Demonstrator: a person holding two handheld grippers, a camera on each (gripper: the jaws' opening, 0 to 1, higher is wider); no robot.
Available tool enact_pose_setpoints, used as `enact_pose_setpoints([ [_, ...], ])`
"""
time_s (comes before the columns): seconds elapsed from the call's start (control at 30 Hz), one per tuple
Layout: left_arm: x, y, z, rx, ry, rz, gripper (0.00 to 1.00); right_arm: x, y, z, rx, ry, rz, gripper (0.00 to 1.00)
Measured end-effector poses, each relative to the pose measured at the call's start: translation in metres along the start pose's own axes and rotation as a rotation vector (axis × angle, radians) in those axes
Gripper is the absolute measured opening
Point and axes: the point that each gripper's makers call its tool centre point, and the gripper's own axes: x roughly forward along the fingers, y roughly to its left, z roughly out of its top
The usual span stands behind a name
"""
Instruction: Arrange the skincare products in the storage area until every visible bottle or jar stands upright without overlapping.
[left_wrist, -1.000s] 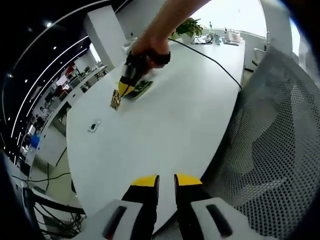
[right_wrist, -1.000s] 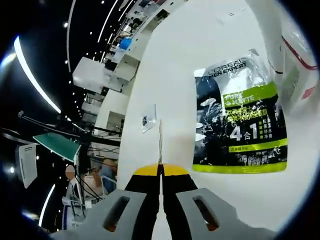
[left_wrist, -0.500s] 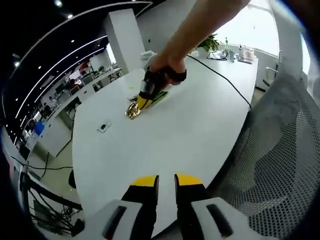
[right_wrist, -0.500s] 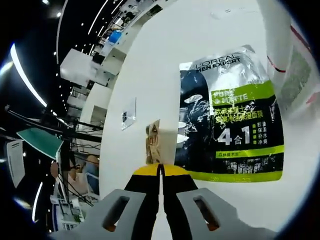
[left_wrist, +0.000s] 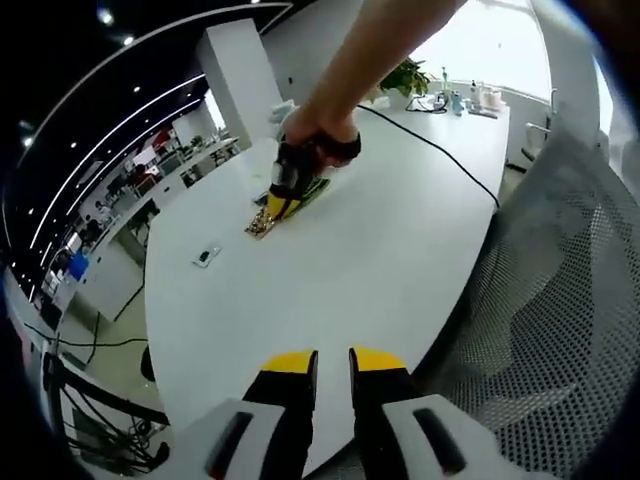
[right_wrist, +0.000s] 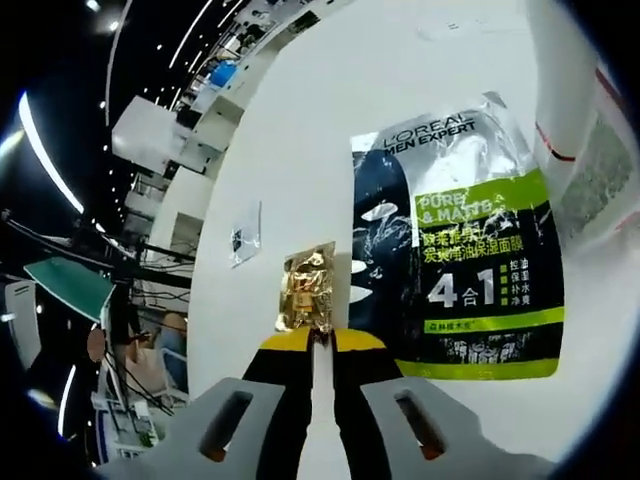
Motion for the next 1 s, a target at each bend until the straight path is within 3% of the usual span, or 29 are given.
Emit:
enact_pose_setpoints([
  [0.17,0.000,0.000,0.000,-0.001,-0.003,0.000,0.14,-0.004,0.001,0.002,-0.040,-0.019,-0.017,0.08],
  [0.23,0.000,-0.001,0.000,-0.001,-0.002,-0.002,0.14,-0.010,-0.004,0.010,-0.085,-0.064,-0.061,0.08],
  [0.53,-0.001,-0.001,0.000,0.022,0.000,0.005,0.14,-0.012,0.031,0.020,-0.252,-0.121,-0.017,0.08],
  [0.63,-0.001,-0.001,-0.002,0.025,0.009,0.005,0.15,-0.004,0.044,0.021,-0.295,-0.107,-0.007,0.13],
  [0.73,0.000,0.002,-0.004,0.005,0.024,0.009,0.15,0.006,0.072,0.023,-0.325,-0.086,0.048,0.18],
  [0.8,-0.001,0.002,-0.002,0.005,0.013,0.009,0.15,0.013,0.082,0.031,-0.401,-0.080,0.030,0.21],
  [0.93,0.001,0.001,-0.007,0.028,0.042,0.011,0.15,0.037,0.111,0.041,-0.458,-0.048,0.050,0.30],
  [1.0,0.001,0.002,-0.008,0.026,0.049,0.014,0.15,0.053,0.116,0.042,-0.498,0.018,0.025,0.39],
])
